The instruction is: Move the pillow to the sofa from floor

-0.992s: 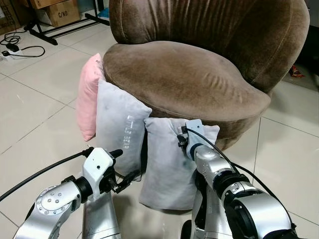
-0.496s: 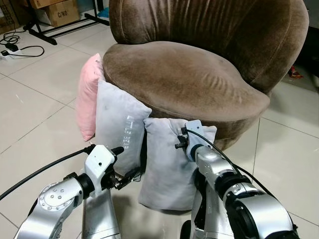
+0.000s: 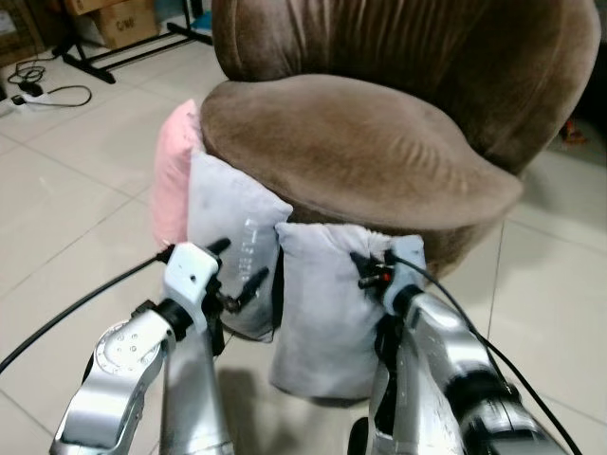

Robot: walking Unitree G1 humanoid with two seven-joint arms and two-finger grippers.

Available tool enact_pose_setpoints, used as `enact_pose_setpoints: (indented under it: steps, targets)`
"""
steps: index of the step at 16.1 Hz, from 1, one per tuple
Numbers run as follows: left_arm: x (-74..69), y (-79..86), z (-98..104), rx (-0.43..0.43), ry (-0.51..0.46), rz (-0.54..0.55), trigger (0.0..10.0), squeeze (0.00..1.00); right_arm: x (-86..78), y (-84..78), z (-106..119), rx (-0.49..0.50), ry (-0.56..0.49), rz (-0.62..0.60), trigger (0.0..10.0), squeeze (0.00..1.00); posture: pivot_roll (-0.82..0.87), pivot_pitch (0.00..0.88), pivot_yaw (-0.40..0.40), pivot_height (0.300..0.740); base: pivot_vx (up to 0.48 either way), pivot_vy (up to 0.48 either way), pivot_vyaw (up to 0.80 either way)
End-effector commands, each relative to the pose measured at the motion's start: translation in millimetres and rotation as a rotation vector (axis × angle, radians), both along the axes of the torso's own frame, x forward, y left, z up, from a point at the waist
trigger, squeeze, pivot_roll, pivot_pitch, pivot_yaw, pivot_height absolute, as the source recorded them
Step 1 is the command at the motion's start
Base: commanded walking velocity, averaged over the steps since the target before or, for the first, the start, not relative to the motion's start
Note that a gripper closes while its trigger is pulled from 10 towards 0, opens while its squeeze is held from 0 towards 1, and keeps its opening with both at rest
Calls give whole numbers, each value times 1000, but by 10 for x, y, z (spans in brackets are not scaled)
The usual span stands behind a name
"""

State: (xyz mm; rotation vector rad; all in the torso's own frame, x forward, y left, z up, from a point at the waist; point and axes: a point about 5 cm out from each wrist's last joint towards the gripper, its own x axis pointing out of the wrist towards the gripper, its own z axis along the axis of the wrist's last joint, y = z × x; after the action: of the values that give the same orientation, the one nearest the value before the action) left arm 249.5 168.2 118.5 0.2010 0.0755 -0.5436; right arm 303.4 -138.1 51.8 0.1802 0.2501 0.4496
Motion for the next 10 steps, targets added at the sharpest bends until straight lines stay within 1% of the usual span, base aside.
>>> enact_pose_setpoints:
  steps: [1, 3, 4, 5, 6, 7, 8, 9, 10]
  targets:
    - [21, 4, 5, 6, -20, 19, 10000, 0, 36, -85, 338, 82, -138, -7, 0, 0, 28, 0, -17, 378, 0, 0, 0]
    - [41, 4, 10, 2, -40, 42, 10000, 0, -57, -174, 751, 210, -275, -28, 0, 0, 18, 0, -12, 378, 0, 0, 0]
    - [45, 8, 14, 1, -44, 49, 10000, 0, -68, -193, 915, 249, -325, -34, 0, 0, 17, 0, -12, 378, 0, 0, 0]
    - [54, 25, 27, 5, -58, 66, 10000, 0, -73, -222, 1332, 326, -446, -39, 0, 0, 12, 0, -6, 378, 0, 0, 0]
    - [63, 35, 37, 7, -66, 75, 10000, 0, -66, -236, 1578, 359, -516, -46, 0, 0, 11, 0, -7, 378, 0, 0, 0]
    - [80, 53, 59, 11, -82, 87, 10000, 0, -36, -269, 2005, 403, -633, -79, 0, 0, 11, 0, -8, 378, 0, 0, 0]
    - [109, 74, 103, 24, -106, 97, 10000, 0, 59, -380, 2416, 419, -726, -228, 824, 0, 15, 0, -13, 378, 0, 0, 0]
    - [137, 89, 163, 43, -133, 98, 10000, 0, 122, -456, 2688, 422, -776, -322, 10000, 0, 21, 0, -20, 378, 0, 0, 0]
    - [164, 104, 243, 46, -162, 105, 10000, 0, 102, -500, 2874, 443, -841, -366, 10000, 0, 28, 0, -29, 378, 0, 0, 0]
